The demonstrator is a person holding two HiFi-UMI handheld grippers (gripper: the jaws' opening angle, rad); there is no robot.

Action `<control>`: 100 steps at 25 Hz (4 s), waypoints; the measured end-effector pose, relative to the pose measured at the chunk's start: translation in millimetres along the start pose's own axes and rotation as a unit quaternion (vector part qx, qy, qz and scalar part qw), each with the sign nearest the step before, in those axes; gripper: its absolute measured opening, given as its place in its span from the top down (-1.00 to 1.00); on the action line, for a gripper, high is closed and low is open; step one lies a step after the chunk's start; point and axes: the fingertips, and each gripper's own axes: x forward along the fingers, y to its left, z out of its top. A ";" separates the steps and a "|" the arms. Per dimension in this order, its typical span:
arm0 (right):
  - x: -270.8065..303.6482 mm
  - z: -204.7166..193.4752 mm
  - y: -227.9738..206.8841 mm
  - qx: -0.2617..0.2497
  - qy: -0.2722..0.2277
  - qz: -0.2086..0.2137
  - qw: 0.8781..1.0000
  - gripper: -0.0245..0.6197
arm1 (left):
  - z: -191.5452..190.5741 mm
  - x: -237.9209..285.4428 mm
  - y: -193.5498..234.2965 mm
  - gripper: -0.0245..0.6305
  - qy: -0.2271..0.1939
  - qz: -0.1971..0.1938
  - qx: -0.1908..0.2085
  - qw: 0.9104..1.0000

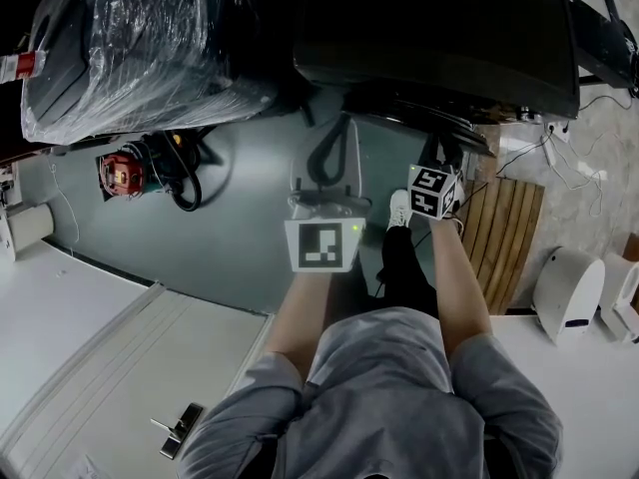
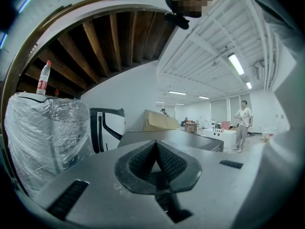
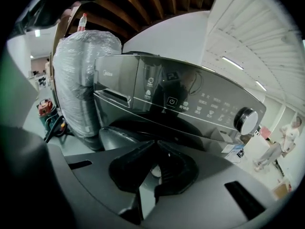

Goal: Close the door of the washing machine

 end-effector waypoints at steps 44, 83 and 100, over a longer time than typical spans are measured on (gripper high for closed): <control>-1.0 -9.7 -7.2 0.059 0.023 0.093 0.994 0.90 | 34.5 -8.0 4.7 0.93 -0.024 0.014 0.013 1.000; 16.1 -122.8 -92.8 0.187 0.072 -0.026 0.979 0.92 | -13.7 2.4 -4.2 0.93 0.006 0.018 -0.004 1.000; 50.7 -96.0 -109.3 0.171 0.078 -0.007 0.982 0.92 | -14.6 2.6 -4.2 0.93 0.003 0.022 -0.005 1.000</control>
